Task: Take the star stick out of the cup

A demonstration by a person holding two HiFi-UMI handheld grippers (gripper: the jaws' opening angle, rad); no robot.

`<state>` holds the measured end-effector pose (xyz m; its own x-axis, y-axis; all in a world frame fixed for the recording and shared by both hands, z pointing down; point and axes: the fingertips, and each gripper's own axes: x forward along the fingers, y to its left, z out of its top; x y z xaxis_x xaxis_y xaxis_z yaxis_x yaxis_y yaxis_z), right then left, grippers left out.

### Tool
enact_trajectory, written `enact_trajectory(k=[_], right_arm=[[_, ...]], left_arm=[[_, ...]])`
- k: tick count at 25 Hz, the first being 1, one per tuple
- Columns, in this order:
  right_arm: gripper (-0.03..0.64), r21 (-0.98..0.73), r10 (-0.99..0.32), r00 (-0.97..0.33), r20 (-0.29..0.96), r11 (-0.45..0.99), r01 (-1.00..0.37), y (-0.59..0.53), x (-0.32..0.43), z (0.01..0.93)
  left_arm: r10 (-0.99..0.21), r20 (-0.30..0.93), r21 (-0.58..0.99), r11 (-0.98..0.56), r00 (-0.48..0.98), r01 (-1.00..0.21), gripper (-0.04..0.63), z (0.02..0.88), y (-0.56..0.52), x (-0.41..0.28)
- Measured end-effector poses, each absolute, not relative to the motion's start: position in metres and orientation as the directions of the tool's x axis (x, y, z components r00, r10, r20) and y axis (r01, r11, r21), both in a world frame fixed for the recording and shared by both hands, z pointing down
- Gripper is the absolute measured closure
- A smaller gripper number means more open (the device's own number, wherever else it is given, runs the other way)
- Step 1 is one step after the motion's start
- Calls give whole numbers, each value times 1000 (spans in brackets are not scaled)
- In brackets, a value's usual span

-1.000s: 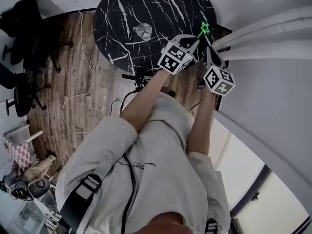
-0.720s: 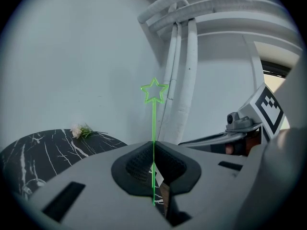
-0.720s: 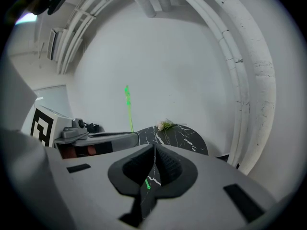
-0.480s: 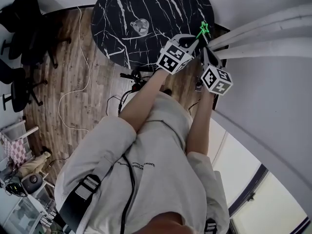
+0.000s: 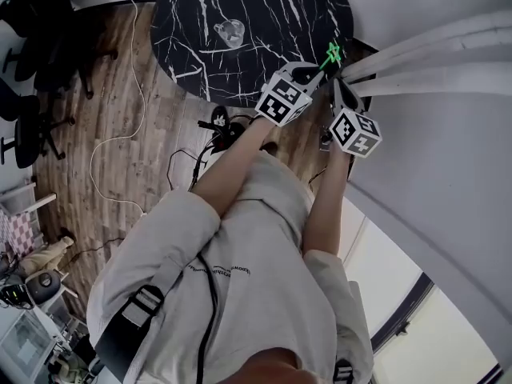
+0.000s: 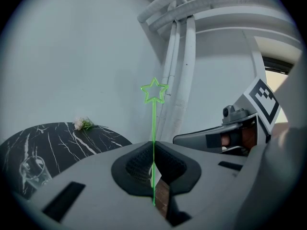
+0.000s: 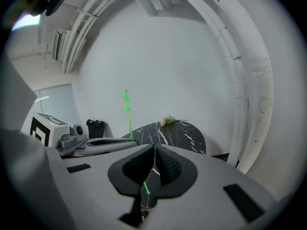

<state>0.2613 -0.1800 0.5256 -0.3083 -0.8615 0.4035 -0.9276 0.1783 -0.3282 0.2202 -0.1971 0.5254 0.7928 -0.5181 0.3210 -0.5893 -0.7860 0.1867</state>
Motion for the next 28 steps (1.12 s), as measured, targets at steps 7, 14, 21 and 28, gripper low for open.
enact_trajectory(k=[7, 14, 21, 28], right_arm=[[577, -334, -856, -315, 410, 180, -925, -169, 266, 537], [578, -331, -868, -295, 399, 163, -929, -167, 274, 533], [578, -338, -879, -284, 384, 152, -929, -165, 279, 529], [578, -338, -894, -259, 367, 131, -932, -154, 287, 524]], left_arm=[[-513, 330, 183, -788, 792, -587, 571, 533, -188, 226], [-495, 340, 159, -808, 800, -568, 571, 531, -183, 233], [-487, 348, 137, -819, 801, -558, 571, 529, -181, 234], [-490, 353, 149, -811, 797, -565, 571, 536, -177, 230]])
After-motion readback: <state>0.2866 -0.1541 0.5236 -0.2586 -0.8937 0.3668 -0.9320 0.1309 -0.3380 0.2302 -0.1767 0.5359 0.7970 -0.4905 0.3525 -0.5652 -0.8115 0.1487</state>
